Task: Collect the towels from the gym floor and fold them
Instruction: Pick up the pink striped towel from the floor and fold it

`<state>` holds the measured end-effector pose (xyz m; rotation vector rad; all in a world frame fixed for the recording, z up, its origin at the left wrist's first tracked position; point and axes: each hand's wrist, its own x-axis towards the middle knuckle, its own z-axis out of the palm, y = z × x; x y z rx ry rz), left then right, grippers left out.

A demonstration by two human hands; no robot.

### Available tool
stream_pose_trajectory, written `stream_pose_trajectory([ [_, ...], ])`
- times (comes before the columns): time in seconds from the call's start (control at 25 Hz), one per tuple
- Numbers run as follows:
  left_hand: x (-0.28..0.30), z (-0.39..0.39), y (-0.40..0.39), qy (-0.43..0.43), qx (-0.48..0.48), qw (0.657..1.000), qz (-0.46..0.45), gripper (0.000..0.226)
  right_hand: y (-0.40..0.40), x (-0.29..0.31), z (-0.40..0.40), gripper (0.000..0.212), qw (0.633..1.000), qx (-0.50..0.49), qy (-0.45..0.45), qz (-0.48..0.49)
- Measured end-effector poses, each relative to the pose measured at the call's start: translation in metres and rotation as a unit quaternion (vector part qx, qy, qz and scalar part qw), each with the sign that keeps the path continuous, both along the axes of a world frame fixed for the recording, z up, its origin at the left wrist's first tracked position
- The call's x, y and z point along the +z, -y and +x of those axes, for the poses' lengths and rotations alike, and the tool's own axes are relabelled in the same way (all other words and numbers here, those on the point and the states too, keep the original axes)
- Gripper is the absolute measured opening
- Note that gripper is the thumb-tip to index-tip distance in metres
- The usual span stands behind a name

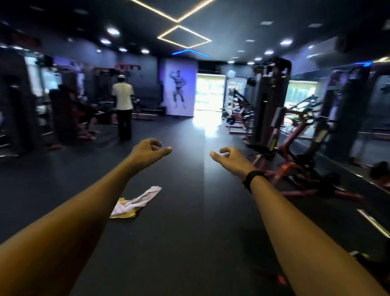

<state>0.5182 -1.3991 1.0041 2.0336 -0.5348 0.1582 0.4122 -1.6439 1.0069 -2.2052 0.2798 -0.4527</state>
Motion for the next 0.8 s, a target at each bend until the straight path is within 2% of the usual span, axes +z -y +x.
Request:
stream_pose_trajectory([
  [0.28,-0.024,0.081,-0.145,-0.018,0.156,0.987,0.02,0.054,-0.105,-0.024,0.158,0.063,0.99,0.141,-0.005,-0.004],
  [0.64,-0.012,0.203,-0.225,-0.035,0.313,0.949,-0.017,0.053,-0.185,0.002,0.372,0.063,0.951,0.305,-0.003,-0.045],
  [0.8,-0.014,0.236,-0.268,-0.032,0.374,0.926,-0.024,0.05,-0.237,0.008,0.439,0.062,0.93,0.364,-0.003,-0.05],
])
